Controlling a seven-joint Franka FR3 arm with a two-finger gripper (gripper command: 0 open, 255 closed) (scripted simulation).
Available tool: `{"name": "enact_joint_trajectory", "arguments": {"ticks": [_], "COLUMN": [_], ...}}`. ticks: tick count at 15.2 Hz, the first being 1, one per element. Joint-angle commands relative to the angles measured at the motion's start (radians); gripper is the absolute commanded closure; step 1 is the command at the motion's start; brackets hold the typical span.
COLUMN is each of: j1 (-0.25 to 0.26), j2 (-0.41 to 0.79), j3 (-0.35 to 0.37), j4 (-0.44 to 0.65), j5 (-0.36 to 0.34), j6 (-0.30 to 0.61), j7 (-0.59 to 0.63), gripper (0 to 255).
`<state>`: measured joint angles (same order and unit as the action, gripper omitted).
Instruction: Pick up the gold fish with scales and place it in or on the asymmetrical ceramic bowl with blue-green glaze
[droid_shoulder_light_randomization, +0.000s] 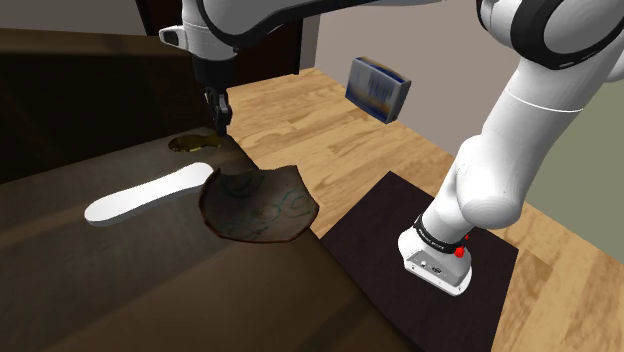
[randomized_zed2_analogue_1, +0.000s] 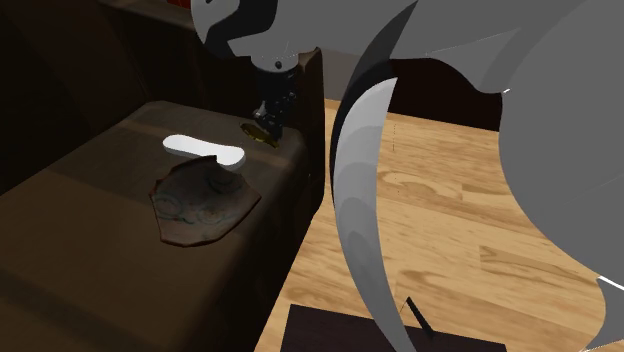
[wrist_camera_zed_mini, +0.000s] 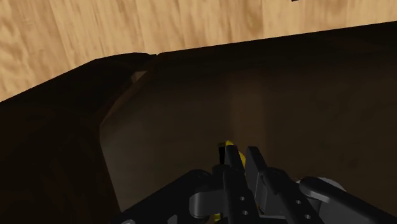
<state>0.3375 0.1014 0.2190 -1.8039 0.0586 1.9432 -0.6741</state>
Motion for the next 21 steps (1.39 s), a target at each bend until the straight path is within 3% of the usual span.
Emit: {"name": "enact_joint_trajectory", "arguments": {"ticks": [1,4,21], "j1": [0.0,0.0,0.001], "j2": [0.001,0.001,-0.002], "j3": [0.0,0.0,0.001], "j4": [-0.001,-0.001,0.225], "j5": [0.0,0.0,-0.003], "j6": [0.0,0.0,-0.228], "j7": [0.0,0.0,0.014], "gripper": [255,255,255]}}
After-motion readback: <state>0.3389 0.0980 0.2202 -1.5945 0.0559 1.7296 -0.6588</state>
